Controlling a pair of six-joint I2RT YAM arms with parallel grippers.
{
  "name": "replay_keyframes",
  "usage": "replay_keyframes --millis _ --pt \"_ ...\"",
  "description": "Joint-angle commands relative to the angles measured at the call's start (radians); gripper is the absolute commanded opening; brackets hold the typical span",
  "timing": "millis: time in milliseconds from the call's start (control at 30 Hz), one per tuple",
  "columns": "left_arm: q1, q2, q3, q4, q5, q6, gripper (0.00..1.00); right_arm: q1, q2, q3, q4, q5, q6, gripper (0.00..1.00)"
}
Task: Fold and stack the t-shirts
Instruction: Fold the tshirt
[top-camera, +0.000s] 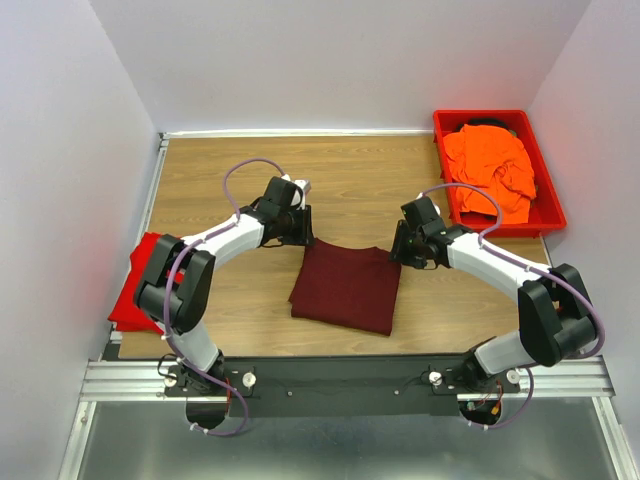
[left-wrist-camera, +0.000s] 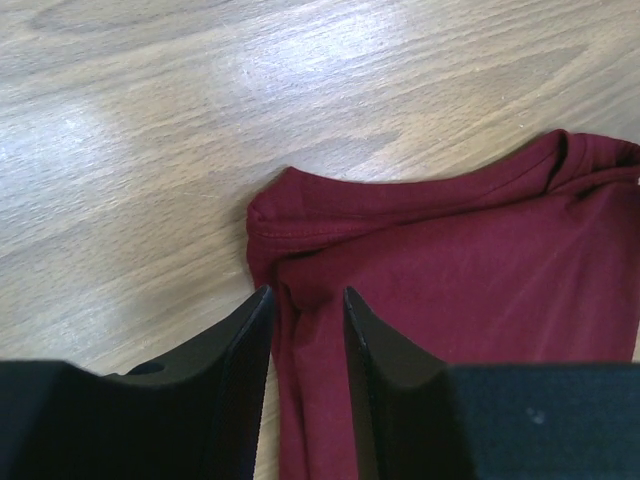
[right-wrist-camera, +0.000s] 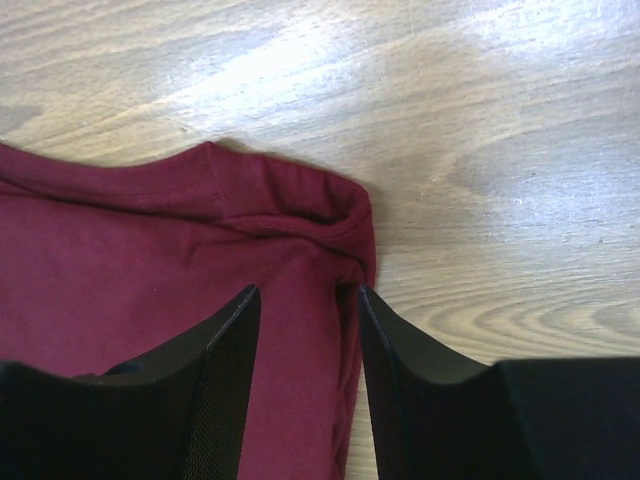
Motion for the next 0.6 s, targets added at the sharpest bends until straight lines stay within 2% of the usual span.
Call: replay_keyframes --millis 0,333,567 --pt "-0.007 0.028 0.022 -0.009 -0.01 0.012 0.41 -0.004 0.001 -0.019 -0.022 -0.012 0.016 0.5" --pt "-0.022 0.034 0.019 0.0 0.003 0.0 0.38 -0.003 -0.012 -0.039 -0.02 -0.032 0.018 0.47" --pt "-0.028 0.04 0.019 0.007 0.011 -0.006 0.29 -0.003 0.01 -0.03 -0.016 -0.019 0.029 0.46"
